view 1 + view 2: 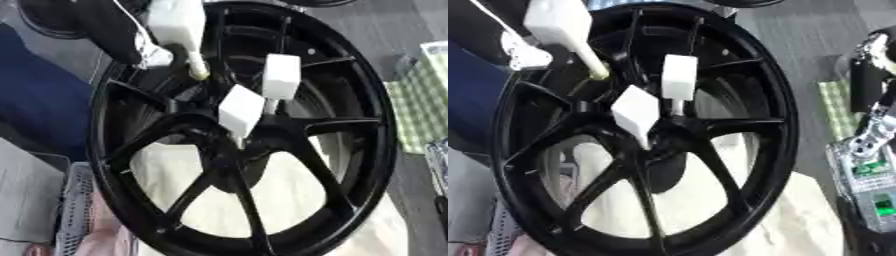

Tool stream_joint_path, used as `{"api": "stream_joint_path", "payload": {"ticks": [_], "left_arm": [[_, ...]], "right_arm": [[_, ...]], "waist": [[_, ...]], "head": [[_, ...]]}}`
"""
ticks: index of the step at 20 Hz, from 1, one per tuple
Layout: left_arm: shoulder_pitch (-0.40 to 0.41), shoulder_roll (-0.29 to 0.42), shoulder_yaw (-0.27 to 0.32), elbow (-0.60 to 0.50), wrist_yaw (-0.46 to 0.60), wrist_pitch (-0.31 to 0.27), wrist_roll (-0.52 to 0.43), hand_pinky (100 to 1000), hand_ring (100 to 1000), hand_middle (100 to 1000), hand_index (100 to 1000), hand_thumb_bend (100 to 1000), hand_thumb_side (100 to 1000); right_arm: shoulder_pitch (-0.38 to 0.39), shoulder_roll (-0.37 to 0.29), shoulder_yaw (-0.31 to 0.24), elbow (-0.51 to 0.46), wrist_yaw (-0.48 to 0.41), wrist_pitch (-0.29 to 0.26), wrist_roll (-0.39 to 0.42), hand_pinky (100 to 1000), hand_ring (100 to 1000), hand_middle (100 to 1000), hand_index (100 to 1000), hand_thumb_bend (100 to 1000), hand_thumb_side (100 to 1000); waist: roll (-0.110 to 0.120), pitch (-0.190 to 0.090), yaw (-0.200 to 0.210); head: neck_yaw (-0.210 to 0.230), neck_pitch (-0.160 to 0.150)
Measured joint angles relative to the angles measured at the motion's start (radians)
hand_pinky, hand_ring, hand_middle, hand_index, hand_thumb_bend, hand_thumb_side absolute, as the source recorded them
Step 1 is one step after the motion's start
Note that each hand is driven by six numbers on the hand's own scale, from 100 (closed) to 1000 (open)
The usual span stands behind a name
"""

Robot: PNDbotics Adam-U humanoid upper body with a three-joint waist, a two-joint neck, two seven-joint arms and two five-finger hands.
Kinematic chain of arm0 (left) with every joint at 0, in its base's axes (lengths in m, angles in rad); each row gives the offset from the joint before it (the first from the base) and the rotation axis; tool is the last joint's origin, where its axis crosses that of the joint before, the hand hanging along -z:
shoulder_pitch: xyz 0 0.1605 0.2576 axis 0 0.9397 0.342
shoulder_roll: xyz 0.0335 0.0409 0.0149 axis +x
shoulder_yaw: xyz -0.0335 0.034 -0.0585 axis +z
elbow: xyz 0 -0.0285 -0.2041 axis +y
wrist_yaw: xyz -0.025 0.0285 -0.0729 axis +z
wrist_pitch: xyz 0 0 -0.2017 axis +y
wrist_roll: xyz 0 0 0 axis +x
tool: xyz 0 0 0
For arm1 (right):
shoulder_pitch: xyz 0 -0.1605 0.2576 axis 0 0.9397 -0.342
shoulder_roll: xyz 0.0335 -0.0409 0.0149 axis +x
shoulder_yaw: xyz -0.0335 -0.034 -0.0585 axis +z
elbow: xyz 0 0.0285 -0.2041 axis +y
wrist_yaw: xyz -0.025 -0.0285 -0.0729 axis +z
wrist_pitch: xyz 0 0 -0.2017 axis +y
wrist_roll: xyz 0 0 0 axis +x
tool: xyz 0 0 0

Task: Pull the pin out of the wheel hub.

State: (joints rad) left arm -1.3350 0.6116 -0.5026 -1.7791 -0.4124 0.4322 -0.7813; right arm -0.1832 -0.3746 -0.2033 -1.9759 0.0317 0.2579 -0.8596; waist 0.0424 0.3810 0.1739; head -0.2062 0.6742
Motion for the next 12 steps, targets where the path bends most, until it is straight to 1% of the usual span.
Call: {"api": "stream_joint_path", "payload": {"ticks": [1, 2, 3, 5, 7, 12], "left_arm": [[0.002, 0.017, 0.024, -0.007, 0.013, 0.012, 0.012, 653, 472, 240, 445, 100, 199], [0.009, 0.035, 0.049, -0.010, 0.027, 0.025, 0.025, 652, 471, 238, 446, 100, 286], [0.021, 0.056, 0.074, -0.011, 0.040, 0.039, 0.039, 650, 469, 237, 447, 100, 205], [0.058, 0.105, 0.125, -0.006, 0.061, 0.068, 0.068, 651, 470, 237, 449, 100, 204], [0.114, 0.160, 0.173, 0.012, 0.076, 0.094, 0.104, 650, 470, 236, 450, 100, 205], [0.265, 0.279, 0.278, 0.084, 0.109, 0.118, 0.221, 647, 469, 232, 452, 100, 218]], "right_arm": [[0.000, 0.000, 0.000, 0.000, 0.000, 0.001, 0.001, 713, 816, 696, 788, 100, 605], [0.001, 0.000, -0.001, 0.000, 0.000, 0.002, 0.002, 713, 816, 696, 788, 100, 621], [0.004, 0.000, -0.003, 0.000, 0.001, 0.002, 0.002, 713, 816, 696, 788, 100, 604], [0.009, 0.000, -0.009, 0.000, 0.002, 0.004, 0.004, 713, 815, 696, 788, 100, 602], [0.009, 0.000, -0.015, 0.000, 0.006, 0.006, 0.006, 713, 815, 696, 788, 100, 601], [0.008, 0.000, -0.025, 0.000, 0.018, 0.007, 0.007, 714, 816, 696, 788, 100, 597]], "waist": [[-0.003, -0.001, 0.003], [-0.005, -0.002, 0.006], [-0.007, -0.004, 0.011], [-0.009, -0.005, 0.017], [-0.010, -0.005, 0.023], [-0.021, -0.006, 0.031]], "head": [[-0.002, 0.001], [-0.004, 0.002], [-0.007, 0.002], [-0.014, 0.008], [-0.021, 0.010], [-0.034, 0.010]]}}
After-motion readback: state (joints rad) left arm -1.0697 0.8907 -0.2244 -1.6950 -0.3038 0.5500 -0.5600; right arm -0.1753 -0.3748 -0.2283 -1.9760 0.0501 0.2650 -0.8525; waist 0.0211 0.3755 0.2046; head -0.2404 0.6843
